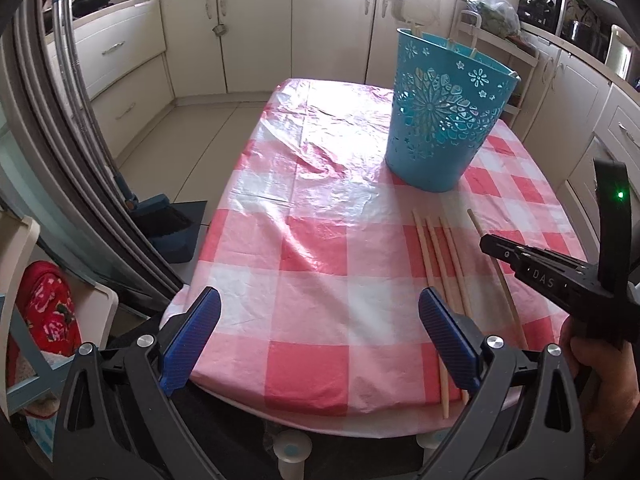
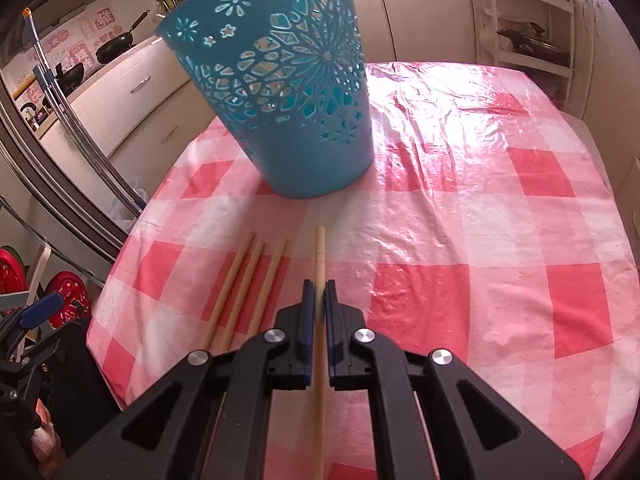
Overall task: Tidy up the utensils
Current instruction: 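Hold the chopstick with the right tool while the left tool moves toward the pile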
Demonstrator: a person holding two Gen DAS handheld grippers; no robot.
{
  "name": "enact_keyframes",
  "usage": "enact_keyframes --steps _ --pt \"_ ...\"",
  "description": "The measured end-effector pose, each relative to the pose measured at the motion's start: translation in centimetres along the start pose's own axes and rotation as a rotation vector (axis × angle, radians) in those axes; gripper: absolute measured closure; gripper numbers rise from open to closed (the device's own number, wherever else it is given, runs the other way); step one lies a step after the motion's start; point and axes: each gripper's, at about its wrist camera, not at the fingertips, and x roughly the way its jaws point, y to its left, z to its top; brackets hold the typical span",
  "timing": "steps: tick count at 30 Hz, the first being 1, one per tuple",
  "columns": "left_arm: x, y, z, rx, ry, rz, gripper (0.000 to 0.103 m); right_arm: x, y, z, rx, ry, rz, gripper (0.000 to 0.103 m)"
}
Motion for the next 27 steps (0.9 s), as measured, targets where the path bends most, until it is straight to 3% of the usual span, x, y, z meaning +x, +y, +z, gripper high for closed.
enact_keyframes --steps 8,27 --pt "1.5 -2.8 0.9 0.048 0.019 -0.012 0.008 0.3 0.0 -0.4 -0.023 -0.005 0.002 0.097" --pt "6.2 -4.9 1.9 0.103 0.071 0.020 0.008 0.5 0.0 -0.7 -0.070 -0.041 -0.014 0.097"
